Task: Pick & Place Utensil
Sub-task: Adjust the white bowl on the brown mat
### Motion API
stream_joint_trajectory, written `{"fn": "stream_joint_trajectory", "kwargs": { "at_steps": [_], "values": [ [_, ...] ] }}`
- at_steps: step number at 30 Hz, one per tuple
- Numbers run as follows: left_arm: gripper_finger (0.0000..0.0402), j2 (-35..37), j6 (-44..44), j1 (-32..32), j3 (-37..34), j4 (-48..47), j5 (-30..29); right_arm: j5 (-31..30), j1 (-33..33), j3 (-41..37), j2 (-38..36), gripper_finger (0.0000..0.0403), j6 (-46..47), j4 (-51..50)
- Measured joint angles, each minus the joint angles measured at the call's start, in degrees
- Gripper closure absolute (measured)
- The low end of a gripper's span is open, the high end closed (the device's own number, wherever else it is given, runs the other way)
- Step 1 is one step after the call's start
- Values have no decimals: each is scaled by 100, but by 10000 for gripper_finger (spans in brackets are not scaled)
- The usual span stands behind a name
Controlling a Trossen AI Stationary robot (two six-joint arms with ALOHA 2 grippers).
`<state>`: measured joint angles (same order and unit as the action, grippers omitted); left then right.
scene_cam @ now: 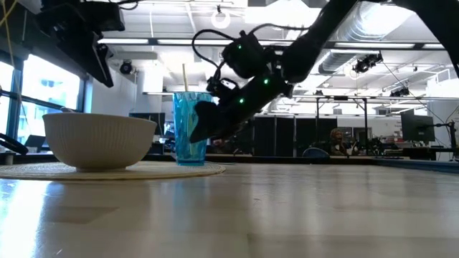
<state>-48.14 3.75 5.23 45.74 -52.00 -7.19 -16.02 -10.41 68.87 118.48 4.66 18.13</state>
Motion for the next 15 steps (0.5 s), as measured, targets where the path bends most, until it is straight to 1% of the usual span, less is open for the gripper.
{"fn": "stream_joint_trajectory", "kwargs": {
  "at_steps": [4, 8, 11, 15],
  "values": [
    [213, -391, -31, 0, 0, 156, 263, -200, 198, 4, -297, 4, 61, -626],
    [213, -820, -191, 0, 0, 176, 392, -672, 430, 2, -576, 4, 60, -1211],
    [213, -1110, -248, 2, 0, 233, 500, -1061, 598, 2, -763, 4, 72, -1354],
    [213, -1495, -113, 16, 0, 514, 452, -1236, 835, 2, -860, 4, 130, -1361]
  ]
}}
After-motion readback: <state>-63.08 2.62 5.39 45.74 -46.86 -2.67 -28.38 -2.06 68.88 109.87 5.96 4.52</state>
